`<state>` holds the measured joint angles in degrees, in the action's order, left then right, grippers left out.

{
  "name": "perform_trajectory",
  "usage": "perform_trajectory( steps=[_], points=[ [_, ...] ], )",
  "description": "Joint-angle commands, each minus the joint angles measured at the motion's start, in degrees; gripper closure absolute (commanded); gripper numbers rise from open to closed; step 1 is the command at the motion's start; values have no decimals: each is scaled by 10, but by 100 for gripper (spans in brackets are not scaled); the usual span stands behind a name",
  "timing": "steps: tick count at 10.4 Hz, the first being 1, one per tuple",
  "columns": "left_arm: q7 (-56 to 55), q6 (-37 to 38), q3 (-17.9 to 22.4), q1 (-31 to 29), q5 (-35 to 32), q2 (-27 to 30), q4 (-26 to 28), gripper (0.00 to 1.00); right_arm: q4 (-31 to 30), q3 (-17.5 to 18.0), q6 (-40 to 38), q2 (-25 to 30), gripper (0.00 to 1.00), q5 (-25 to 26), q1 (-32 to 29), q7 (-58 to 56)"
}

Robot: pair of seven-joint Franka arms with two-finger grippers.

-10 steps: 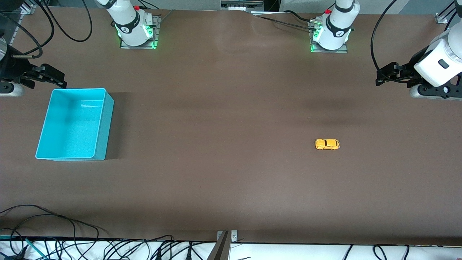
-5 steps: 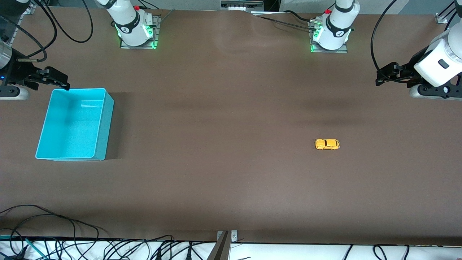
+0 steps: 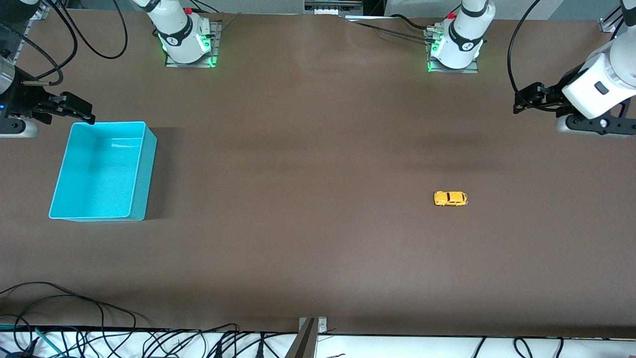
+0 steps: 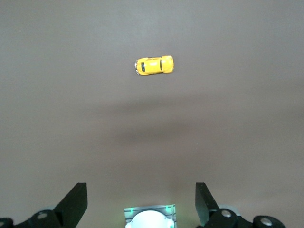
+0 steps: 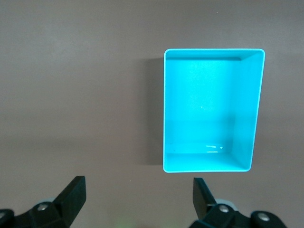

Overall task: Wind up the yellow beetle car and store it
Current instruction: 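Move the left gripper down over the yellow beetle car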

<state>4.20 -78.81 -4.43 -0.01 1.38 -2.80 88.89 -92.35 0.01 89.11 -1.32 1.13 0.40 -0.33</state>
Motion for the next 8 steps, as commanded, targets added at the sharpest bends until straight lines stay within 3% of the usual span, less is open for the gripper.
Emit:
perform_trajectory(
  steps=[1, 3, 8],
  points=[
    [111, 12, 3, -16, -3, -26, -15, 0, 5, 0, -3, 0, 0, 9, 0, 6],
    [179, 4, 2, -21, -3, -48, -17, 0, 4, 1, -3, -1, 0, 9, 0, 6],
    [373, -122, -2, -3, -2, -135, 18, 0, 4, 2, -1, -3, 0, 8, 2, 6]
  ],
)
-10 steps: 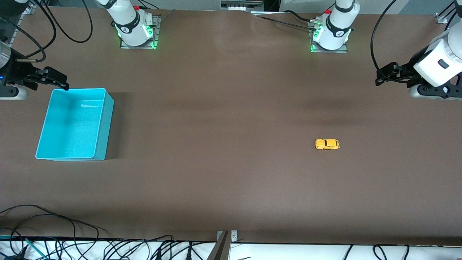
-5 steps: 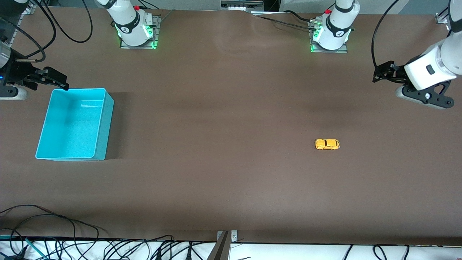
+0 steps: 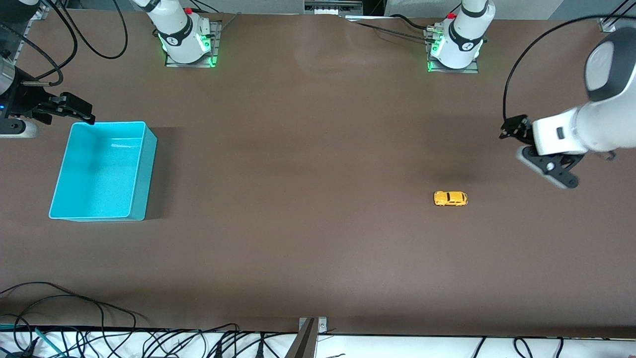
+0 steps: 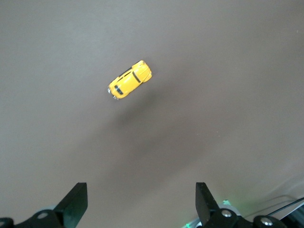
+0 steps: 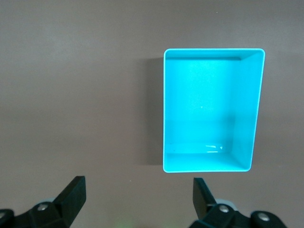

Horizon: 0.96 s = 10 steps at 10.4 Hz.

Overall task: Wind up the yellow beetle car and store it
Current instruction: 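Move the left gripper down over the yellow beetle car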

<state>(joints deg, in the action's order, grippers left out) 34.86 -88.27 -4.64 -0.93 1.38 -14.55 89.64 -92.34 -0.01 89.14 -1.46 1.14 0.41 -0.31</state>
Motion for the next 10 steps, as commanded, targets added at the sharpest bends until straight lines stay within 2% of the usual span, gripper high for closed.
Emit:
perform_trajectory(
  steps=[1, 5, 7, 8, 10],
  points=[
    [91, -61, -5, 14, -6, -18, 37, 0, 4, 1, -1, -2, 0, 6, 0, 6],
    [201, -236, -20, 15, -12, -14, 188, 0, 6, 1, 2, -6, 0, 8, -1, 4],
    [257, -336, -29, 15, -51, -17, 252, 0, 5, 1, 2, -7, 0, 7, -1, 5],
    [282, -387, -34, 16, -82, -24, 270, 0, 5, 1, 2, -8, 0, 5, -1, 6],
    [335, -441, -38, 18, -94, -63, 269, 0, 5, 1, 3, -8, 0, 4, 1, 7]
  ],
)
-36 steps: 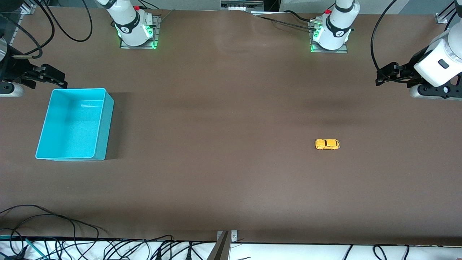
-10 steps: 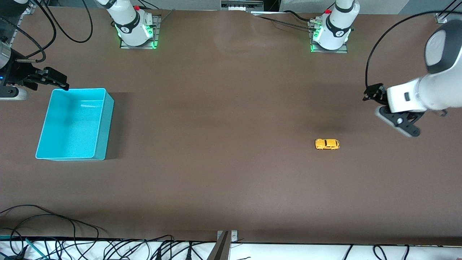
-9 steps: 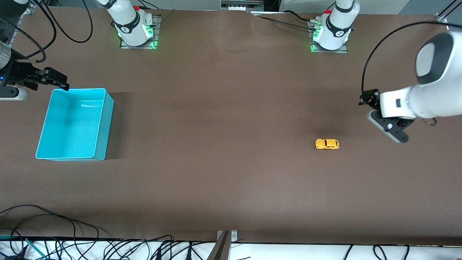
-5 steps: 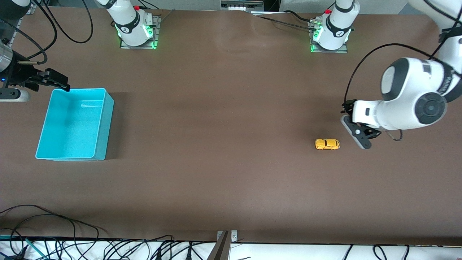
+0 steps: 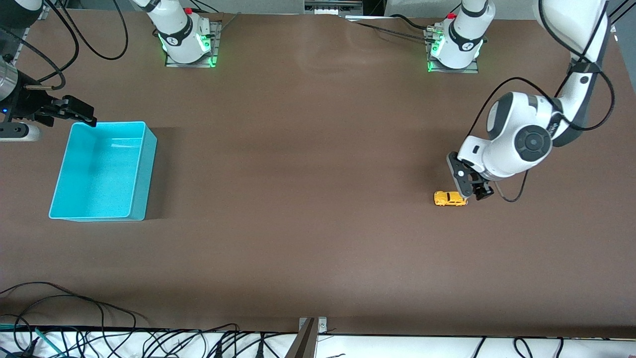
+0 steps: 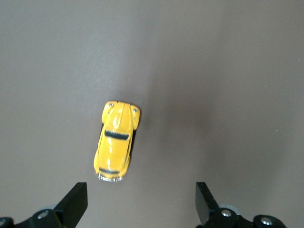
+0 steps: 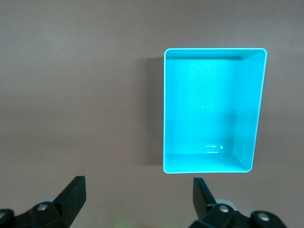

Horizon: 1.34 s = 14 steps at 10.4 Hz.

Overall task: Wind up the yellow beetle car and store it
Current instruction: 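Move the left gripper down over the yellow beetle car, then close the left gripper on the yellow car, pressing it down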

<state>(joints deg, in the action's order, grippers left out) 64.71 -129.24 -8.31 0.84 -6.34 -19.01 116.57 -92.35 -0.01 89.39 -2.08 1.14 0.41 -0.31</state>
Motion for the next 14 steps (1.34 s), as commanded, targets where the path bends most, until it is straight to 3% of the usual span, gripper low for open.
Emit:
perform_trajectory(
  steps=[1, 12, 13, 14],
  points=[
    [63, -60, -2, 2, -17, -43, -4, 0, 6, 1, 1, -2, 0, 4, 1, 7],
    [125, -175, 1, -33, -19, -113, -5, 0, 5, 1, 4, -10, 0, 5, -1, 6],
    [125, -175, 1, -33, -20, -113, -4, 22, 5, 1, 4, -10, 0, 5, -1, 6],
    [125, -175, 0, -32, -19, -112, -3, 53, 5, 1, 4, -10, 0, 5, -1, 7]
  ],
)
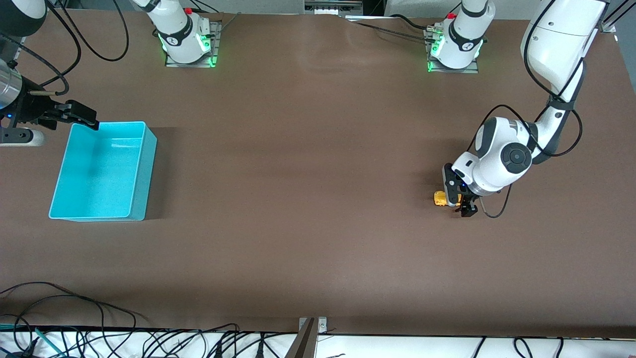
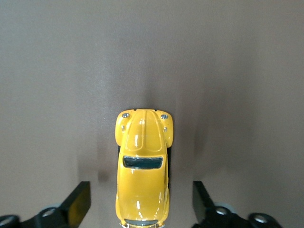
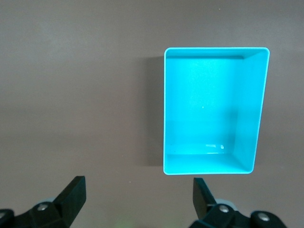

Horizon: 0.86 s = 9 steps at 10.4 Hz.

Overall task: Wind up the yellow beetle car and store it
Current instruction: 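Close the left gripper on the yellow car, pressing it down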

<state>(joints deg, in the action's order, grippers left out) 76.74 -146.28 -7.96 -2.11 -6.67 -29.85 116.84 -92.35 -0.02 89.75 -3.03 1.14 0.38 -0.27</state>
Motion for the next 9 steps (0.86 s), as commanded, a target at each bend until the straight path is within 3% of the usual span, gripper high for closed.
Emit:
perform_trajectory(
  steps=[1, 2, 6, 9],
  points=[
    [6, -2, -5, 1, -17, 0, -4, 70, 5, 1, 1, -1, 0, 5, -1, 5],
    [6, -1, -5, 2, -17, 1, -5, 78, 5, 1, 1, -1, 0, 5, -1, 6],
    [22, -1, -5, 1, -16, -2, -6, 96, 5, 1, 1, -1, 0, 5, -1, 6],
    [34, 22, -3, -4, -16, -6, -7, 94, 5, 1, 1, -1, 0, 5, -1, 6]
  ],
)
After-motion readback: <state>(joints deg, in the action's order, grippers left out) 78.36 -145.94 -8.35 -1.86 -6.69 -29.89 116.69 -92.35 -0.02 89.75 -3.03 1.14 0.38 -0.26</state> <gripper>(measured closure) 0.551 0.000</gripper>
